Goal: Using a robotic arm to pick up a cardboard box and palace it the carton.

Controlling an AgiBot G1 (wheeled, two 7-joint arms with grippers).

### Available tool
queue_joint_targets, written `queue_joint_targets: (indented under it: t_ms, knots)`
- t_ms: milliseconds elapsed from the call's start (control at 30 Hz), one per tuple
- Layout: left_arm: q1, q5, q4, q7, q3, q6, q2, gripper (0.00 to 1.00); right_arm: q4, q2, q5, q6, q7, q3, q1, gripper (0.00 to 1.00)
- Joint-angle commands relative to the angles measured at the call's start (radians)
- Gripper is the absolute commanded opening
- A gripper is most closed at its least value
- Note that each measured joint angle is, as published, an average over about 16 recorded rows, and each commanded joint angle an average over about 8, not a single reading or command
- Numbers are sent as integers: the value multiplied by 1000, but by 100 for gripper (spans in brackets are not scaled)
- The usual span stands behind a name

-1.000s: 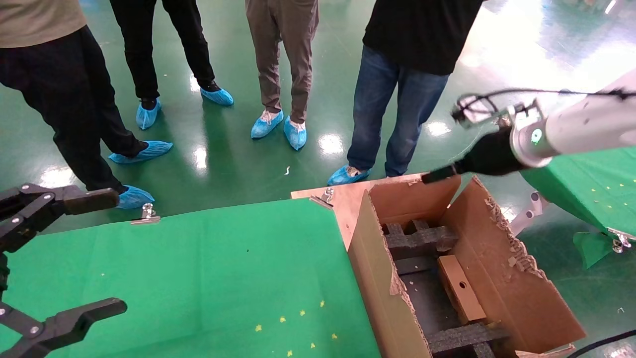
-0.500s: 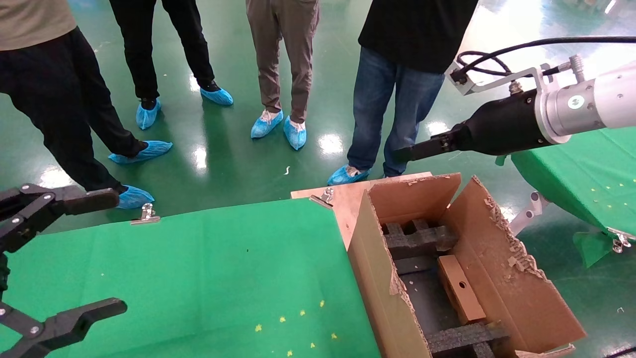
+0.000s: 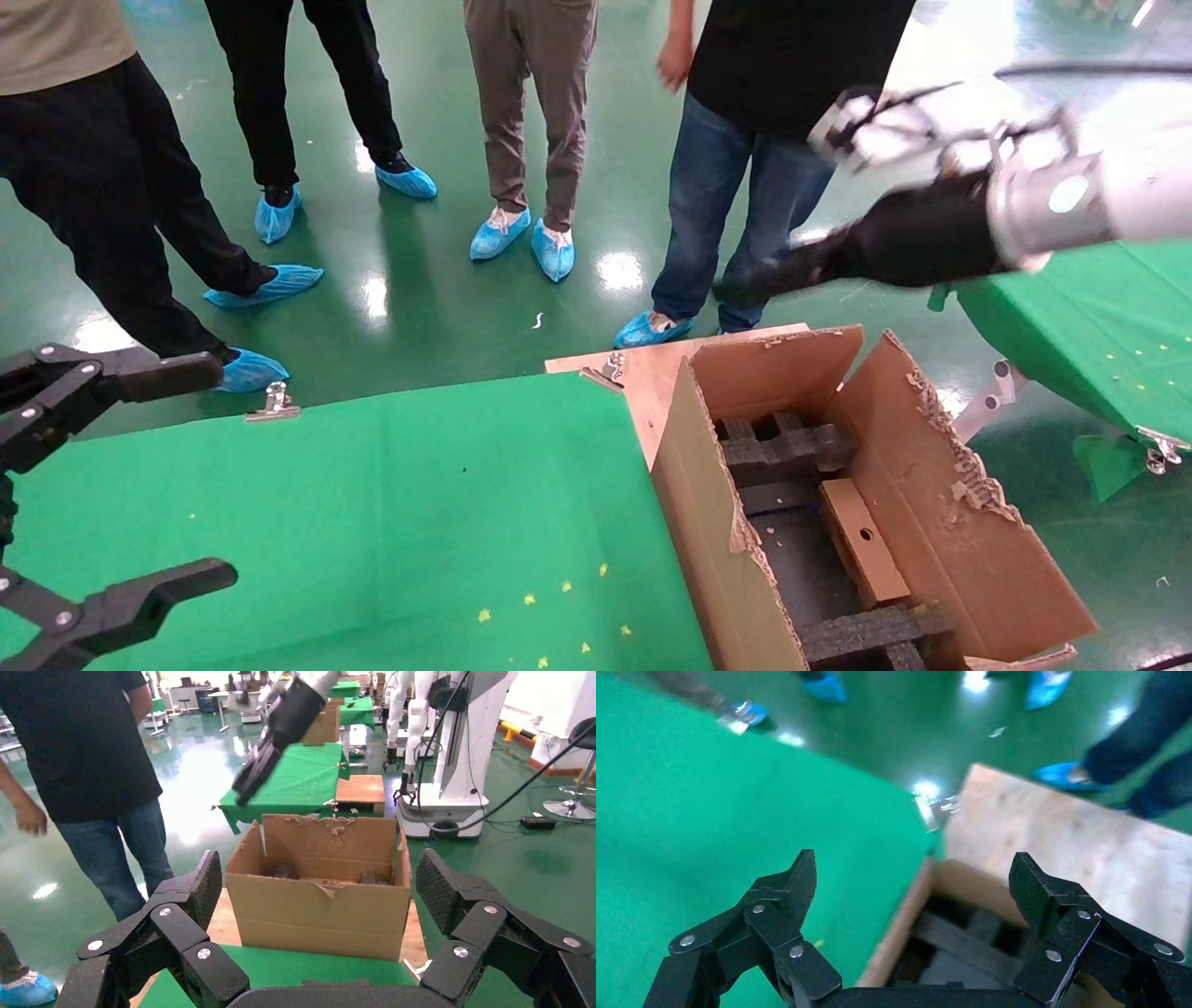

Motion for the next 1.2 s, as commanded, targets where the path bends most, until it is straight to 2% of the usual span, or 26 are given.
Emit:
queue_joint_targets:
  t_ms: [33,1200]
  knots:
    - [0,0,0,0,0,0,0,100,10,-1,18,-10,-27,31,-27,100]
    - [0,0,0,0,0,0,0,100,215,-16,380,-219,-579,662,-582,100]
